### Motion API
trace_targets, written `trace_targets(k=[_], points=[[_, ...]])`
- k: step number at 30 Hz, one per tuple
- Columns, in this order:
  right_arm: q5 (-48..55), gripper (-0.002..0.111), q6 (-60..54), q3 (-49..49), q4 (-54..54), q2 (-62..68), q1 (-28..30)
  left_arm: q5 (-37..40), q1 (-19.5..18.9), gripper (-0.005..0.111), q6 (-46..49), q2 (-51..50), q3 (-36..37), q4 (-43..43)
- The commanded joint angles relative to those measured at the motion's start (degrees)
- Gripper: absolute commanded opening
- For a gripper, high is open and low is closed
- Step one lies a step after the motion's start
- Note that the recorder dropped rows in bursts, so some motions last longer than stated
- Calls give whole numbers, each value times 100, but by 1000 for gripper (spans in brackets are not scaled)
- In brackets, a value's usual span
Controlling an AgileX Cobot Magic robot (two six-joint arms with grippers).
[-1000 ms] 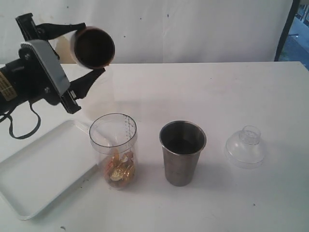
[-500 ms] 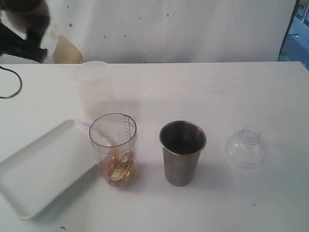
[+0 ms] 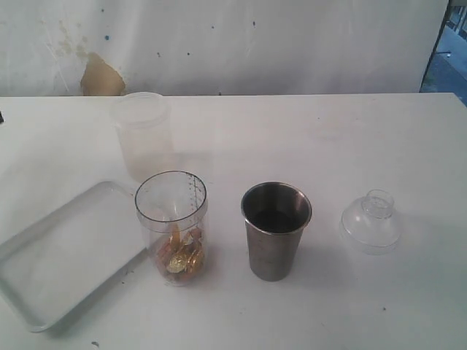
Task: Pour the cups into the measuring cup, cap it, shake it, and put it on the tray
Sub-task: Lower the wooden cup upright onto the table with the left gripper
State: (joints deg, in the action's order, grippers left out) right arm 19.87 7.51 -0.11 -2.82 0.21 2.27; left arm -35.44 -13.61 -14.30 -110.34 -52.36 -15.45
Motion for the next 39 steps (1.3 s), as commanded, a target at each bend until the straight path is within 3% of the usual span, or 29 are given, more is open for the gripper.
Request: trace_targets(k=[1,6,10,17,20,28,33,37,38,39], points=[[-27,0,23,11,-15,-21,-7,-621,69,0,-87,-803,-278,-785],[-27,0,23,11,-15,-21,-7,-1289,240,0,-249,-1261,-343,-1249],[-27,0,23,11,-15,-21,-7,-1293,430,0,-361,-1303,-526,-2138],[-27,0,23,11,-15,-21,-7,-624,619,0,-2287,-1303,-1164,-3853],[-27,0,23,11,-15,-21,-7,-813,634,0,-2445,-1303,-1230,-4265],[-27,0,23,11,-15,-21,-7,-354,634,0,-2168,-1303,-1230,-4682],[-27,0,23,11,-15,-21,-7,-767,634,0,-2160,-1303,-1230,-4727],[-27,0,23,11,-15,-21,-7,-972,634,17,-2034,-1303,-1230,-4727],[-27,0,23,11,-15,-21,-7,-959,634,34,-1987,-1303,-1230,-4727],[-27,0,23,11,-15,-21,-7,-949,634,42,-1973,-1303,-1230,-4727]])
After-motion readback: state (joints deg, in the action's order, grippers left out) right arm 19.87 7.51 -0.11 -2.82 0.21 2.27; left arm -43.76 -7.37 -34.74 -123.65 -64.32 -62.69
